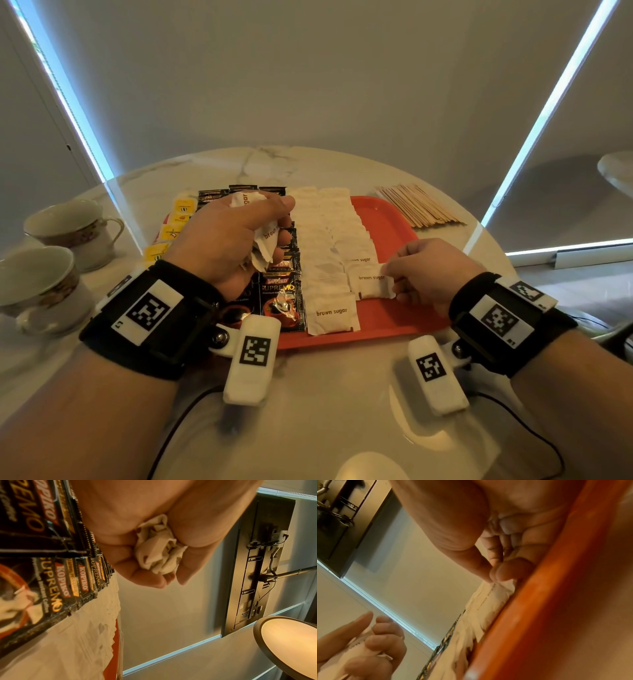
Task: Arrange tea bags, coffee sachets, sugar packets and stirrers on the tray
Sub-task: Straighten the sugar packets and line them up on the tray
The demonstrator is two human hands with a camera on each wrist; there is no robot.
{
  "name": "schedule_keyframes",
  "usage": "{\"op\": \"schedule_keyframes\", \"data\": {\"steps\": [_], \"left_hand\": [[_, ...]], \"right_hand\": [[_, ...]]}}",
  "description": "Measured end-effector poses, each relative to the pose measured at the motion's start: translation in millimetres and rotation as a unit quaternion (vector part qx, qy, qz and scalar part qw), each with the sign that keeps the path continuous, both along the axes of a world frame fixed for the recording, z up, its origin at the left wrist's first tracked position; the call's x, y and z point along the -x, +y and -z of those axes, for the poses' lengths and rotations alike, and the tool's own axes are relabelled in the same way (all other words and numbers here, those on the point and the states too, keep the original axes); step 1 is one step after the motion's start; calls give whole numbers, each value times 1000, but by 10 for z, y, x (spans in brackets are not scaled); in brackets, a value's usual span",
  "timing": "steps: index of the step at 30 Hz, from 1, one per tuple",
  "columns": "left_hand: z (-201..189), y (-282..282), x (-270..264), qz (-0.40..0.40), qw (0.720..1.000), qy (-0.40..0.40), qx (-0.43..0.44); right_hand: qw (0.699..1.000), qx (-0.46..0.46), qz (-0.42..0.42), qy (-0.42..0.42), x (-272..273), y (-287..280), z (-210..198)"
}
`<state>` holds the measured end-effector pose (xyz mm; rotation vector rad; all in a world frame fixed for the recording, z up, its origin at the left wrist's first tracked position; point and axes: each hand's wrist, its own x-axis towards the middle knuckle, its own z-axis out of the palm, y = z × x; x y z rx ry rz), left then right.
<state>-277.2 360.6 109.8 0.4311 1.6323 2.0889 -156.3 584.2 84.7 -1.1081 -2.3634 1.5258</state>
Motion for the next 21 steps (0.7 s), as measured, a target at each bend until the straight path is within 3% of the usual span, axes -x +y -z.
{"op": "schedule_keyframes", "data": {"steps": [8,12,17,21], "left_hand": [[-29,0,-27,2,1000,1,3],[-47,-10,-34,-8,1000,2,3],[-66,-8,-63,-13,1000,-1,6],[-73,-20,-68,-12,1000,-7,16]], "right_hand": [[999,29,8,17,-6,-63,-44],[1000,-9,5,17,-68,-42,-106],[993,50,-100,-41,-194,-251,-196],[992,67,-103,-41,-128,-284,-153]]}}
